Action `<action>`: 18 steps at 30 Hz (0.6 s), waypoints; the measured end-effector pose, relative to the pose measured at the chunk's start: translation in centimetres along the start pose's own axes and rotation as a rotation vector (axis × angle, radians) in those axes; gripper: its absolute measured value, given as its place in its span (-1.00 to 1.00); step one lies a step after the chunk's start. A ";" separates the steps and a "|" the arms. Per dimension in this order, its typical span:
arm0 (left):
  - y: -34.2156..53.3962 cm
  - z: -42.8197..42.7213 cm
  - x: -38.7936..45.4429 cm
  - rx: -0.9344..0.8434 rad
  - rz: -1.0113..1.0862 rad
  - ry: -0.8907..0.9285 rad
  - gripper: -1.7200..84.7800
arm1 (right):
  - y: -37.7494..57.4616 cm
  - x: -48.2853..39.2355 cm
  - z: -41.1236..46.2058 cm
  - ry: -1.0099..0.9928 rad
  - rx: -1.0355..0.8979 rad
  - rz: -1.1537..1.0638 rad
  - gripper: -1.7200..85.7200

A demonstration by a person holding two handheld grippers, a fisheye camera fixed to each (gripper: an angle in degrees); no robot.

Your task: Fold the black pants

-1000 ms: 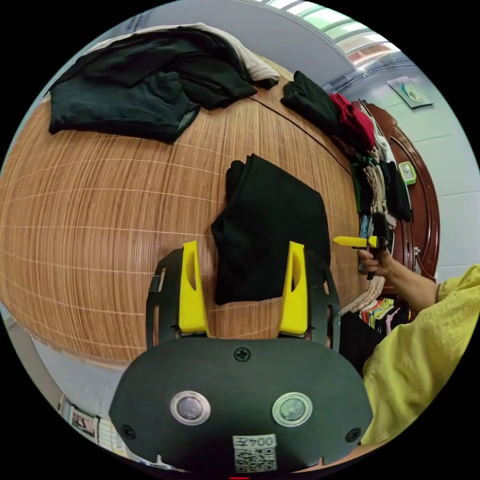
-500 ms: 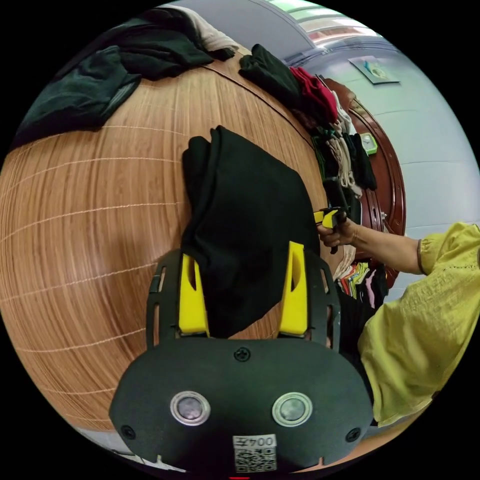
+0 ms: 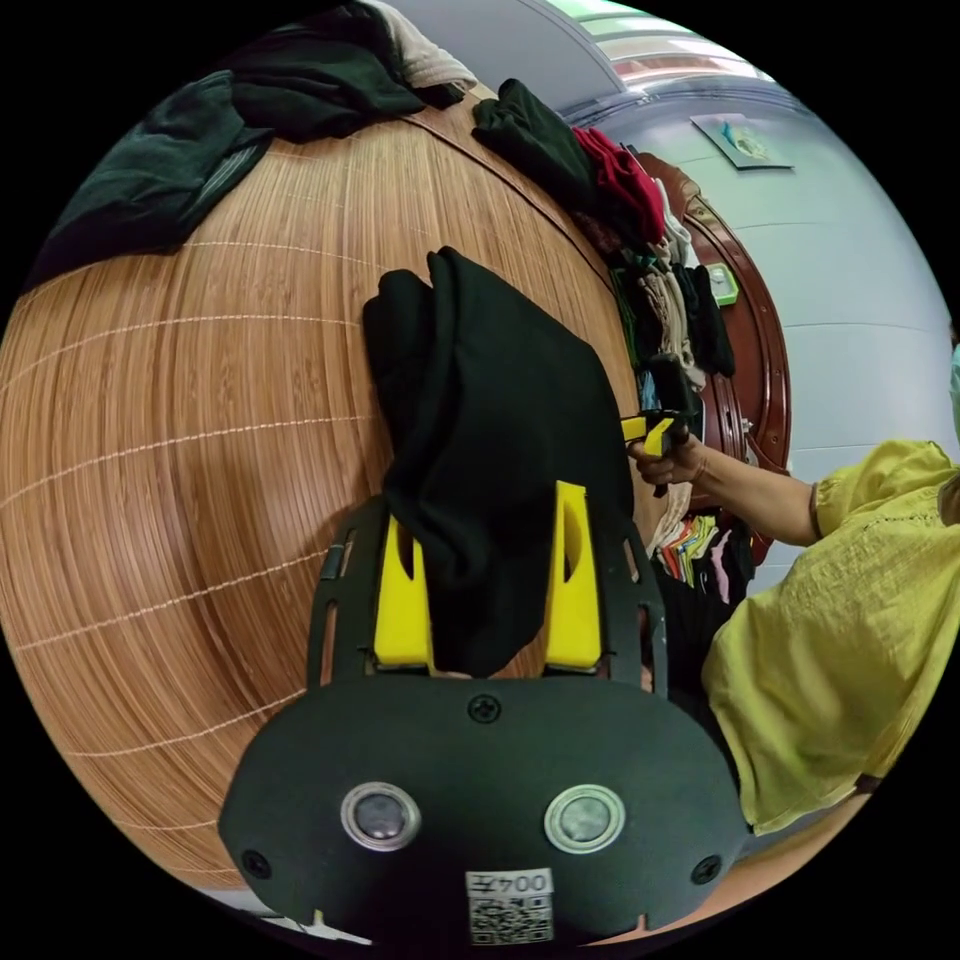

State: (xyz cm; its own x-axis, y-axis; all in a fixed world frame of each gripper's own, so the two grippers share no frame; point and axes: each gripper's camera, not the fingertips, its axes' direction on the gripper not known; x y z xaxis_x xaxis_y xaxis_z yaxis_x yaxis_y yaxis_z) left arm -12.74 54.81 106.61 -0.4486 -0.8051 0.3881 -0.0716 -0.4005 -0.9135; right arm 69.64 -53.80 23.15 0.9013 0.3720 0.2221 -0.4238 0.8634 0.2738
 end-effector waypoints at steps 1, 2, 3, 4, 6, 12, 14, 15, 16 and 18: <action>0.0 0.1 -0.2 -0.002 0.004 0.006 -0.50 | -0.2 -0.5 0.2 -0.008 0.000 0.001 -0.53; 0.1 0.2 -0.3 0.000 0.005 0.008 -0.51 | -0.3 -0.8 0.4 -0.017 -0.001 0.001 -0.52; 0.2 0.3 -0.4 0.006 0.007 0.009 -0.52 | -0.6 -1.5 1.0 -0.038 -0.007 -0.003 -0.50; 0.4 0.4 -0.4 0.013 0.009 0.005 -0.53 | -0.9 -2.2 1.6 -0.046 0.003 -0.009 -0.50; 0.8 0.6 -0.6 0.023 0.005 -0.006 -0.56 | -1.3 -2.9 1.9 -0.061 0.020 -0.007 -0.53; 2.0 1.4 -1.4 0.066 -0.040 -0.020 -0.67 | -2.4 -5.2 2.3 0.019 0.030 0.060 -0.71; 2.4 1.2 -0.8 0.085 -0.035 -0.057 -0.69 | -2.2 -6.7 1.7 0.082 0.053 0.092 -0.72; 2.7 0.9 -0.1 0.105 -0.033 -0.072 -0.70 | -2.0 -8.2 1.1 0.126 0.070 0.096 -0.73; 2.8 0.6 0.9 0.120 -0.027 -0.078 -0.71 | -1.8 -9.8 0.3 0.156 0.077 0.089 -0.73; 2.7 0.2 2.7 0.149 -0.006 -0.073 -0.71 | -1.8 -12.3 -1.6 0.203 0.082 0.064 -0.73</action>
State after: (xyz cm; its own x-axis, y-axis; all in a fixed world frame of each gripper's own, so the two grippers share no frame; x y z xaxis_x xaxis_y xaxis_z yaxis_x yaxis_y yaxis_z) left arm -13.97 51.49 105.17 -0.3823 -0.8298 0.4066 0.0611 -0.4618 -0.8849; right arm 59.45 -59.36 18.46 0.8684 0.4933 0.0508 -0.4793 0.8083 0.3419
